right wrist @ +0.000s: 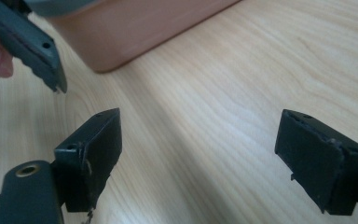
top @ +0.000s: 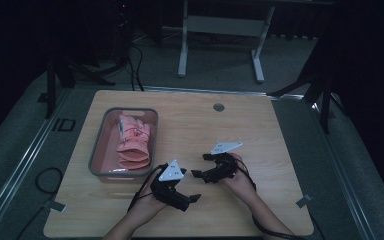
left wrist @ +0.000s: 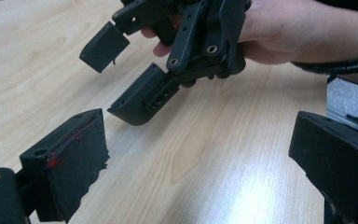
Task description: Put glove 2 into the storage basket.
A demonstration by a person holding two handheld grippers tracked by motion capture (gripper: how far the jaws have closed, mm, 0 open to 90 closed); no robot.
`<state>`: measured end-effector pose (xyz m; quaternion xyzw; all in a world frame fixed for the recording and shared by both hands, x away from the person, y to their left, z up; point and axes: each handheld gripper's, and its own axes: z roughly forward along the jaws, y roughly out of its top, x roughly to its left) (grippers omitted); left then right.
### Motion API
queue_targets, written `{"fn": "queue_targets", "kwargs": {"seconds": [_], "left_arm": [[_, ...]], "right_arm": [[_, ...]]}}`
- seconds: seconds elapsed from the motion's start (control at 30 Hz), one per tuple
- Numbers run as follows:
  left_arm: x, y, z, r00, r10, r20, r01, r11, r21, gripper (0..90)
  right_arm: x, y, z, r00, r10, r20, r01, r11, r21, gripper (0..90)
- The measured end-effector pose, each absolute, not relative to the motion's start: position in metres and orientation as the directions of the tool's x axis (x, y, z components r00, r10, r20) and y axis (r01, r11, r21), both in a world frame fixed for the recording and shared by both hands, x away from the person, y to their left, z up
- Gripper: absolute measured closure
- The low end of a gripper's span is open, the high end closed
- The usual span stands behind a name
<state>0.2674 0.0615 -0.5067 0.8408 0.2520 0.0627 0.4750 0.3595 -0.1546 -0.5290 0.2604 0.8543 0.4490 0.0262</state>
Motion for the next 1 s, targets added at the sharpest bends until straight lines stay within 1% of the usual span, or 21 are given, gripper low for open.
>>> {"fn": "queue_targets", "kwargs": {"seconds": [0.13,0.3,0.63,0.8,1.0], "left_arm": [[0.267,0.058,-0.518,0.865,0.476,-0.159,0.383,-0.422,0.822,4.4],[0.266,0.053,-0.529,0.879,0.458,-0.133,0.365,-0.466,0.806,4.3],[0.264,0.05,-0.546,0.883,0.452,-0.123,0.361,-0.489,0.794,4.3],[0.263,0.048,-0.552,0.889,0.443,-0.114,0.352,-0.503,0.789,4.3],[0.26,0.047,-0.552,0.895,0.436,-0.099,0.336,-0.511,0.791,4.3]], "right_arm": [[0.357,-0.158,-0.534,-0.863,0.468,0.189,0.422,0.464,0.779,14.2],[0.354,-0.164,-0.542,-0.861,0.47,0.193,0.429,0.471,0.771,14.1],[0.344,-0.178,-0.552,-0.863,0.471,0.183,0.426,0.482,0.766,14.0],[0.337,-0.187,-0.556,-0.858,0.481,0.181,0.425,0.467,0.776,14.0],[0.335,-0.189,-0.557,-0.858,0.488,0.163,0.413,0.464,0.784,14.0]]}}
